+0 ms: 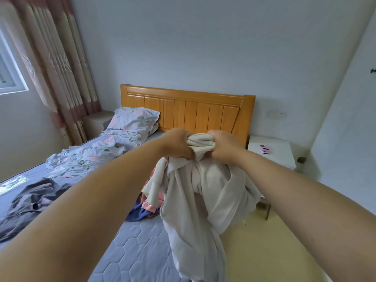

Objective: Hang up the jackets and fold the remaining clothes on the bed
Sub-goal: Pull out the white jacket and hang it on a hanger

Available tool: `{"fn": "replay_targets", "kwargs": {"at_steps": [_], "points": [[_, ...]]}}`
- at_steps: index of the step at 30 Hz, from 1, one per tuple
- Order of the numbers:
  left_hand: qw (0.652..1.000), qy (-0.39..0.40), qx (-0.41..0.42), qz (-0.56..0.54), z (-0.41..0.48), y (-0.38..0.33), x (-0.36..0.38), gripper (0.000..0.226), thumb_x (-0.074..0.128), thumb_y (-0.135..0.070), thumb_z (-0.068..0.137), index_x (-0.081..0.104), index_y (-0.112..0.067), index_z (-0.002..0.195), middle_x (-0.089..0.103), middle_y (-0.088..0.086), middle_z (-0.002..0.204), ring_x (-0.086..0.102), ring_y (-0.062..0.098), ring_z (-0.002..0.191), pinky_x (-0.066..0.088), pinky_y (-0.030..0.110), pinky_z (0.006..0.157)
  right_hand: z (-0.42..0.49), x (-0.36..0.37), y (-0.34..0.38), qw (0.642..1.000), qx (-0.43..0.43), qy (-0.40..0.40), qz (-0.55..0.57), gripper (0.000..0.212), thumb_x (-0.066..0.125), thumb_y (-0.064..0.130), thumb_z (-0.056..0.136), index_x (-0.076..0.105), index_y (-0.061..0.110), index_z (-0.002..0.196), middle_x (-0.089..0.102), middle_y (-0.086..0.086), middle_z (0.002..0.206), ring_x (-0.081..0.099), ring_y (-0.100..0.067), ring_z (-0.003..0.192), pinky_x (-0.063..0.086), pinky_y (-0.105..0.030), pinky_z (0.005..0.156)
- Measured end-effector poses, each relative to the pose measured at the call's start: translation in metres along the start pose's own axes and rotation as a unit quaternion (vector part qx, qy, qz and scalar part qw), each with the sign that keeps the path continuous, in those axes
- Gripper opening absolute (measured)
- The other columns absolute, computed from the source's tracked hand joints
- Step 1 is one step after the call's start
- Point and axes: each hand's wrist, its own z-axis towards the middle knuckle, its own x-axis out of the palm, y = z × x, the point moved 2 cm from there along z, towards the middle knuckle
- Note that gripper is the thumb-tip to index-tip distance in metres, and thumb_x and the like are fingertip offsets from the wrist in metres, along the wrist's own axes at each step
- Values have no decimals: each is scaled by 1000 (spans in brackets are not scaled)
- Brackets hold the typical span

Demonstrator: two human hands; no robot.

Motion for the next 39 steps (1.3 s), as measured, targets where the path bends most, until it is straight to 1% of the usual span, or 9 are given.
{"fn": "replay_targets", "kwargs": {"at_steps": [3,8,11,14,17,24,33,37,39], "points": [[998,23,-35,-41,33,41,-14,21,75,-22,74,55,-28,78,59,-9,75,54,7,70,39,18,55,60,7,11,998,-10,67,-1,9,60,20,81,52,21,86,58,2,83,54,-17,73,40,-29,58],[992,18,-92,-88,71,109,-23,27,76,-19,76,51,-29,73,54,-13,72,50,1,66,36,13,52,142,38,29,992,-47,117,-1,22,62,23,81,44,30,70,54,10,76,51,-13,70,36,-26,54],[988,-3,-136,-77,88,151,5,25,73,-25,77,60,-14,96,61,-1,91,56,17,84,40,22,63,176,83,21,990,-53,128,0,9,63,31,80,55,26,79,58,8,80,56,-16,76,38,-28,58],[975,-22,-194,-106,96,197,51,53,71,-24,80,53,-18,129,59,2,123,55,22,111,42,27,88,202,142,-8,989,-17,142,19,38,65,32,81,58,15,115,58,-6,120,53,-26,113,46,-37,88],[960,-4,-250,-123,98,234,102,60,71,-17,81,49,-17,137,54,3,135,52,22,120,39,27,97,216,196,-43,982,12,190,12,59,66,33,81,49,6,131,47,-15,136,43,-31,127,38,-38,101],[926,2,-350,-142,133,284,233,46,61,-15,88,53,-12,133,51,9,138,48,29,125,38,33,98,244,323,-122,952,3,307,17,49,59,12,83,50,4,130,47,-19,136,47,-32,124,39,-33,98],[822,55,-512,-244,178,298,394,46,54,-10,91,48,-13,137,44,8,143,46,25,127,34,26,99,260,460,-227,903,-29,428,6,40,49,18,91,49,8,130,46,-13,136,47,-29,121,38,-31,92],[793,62,-556,-240,183,296,461,50,53,-11,91,43,-14,140,37,8,147,37,25,133,33,32,105,246,514,-258,909,0,415,42,31,43,13,92,56,8,120,55,-10,123,54,-27,107,42,-31,82],[791,61,-586,-165,176,293,489,58,52,-15,89,34,-17,144,28,6,152,27,26,139,27,39,112,227,539,-270,899,27,432,67,27,43,13,92,59,7,112,61,-10,110,58,-28,95,48,-33,77]]}}
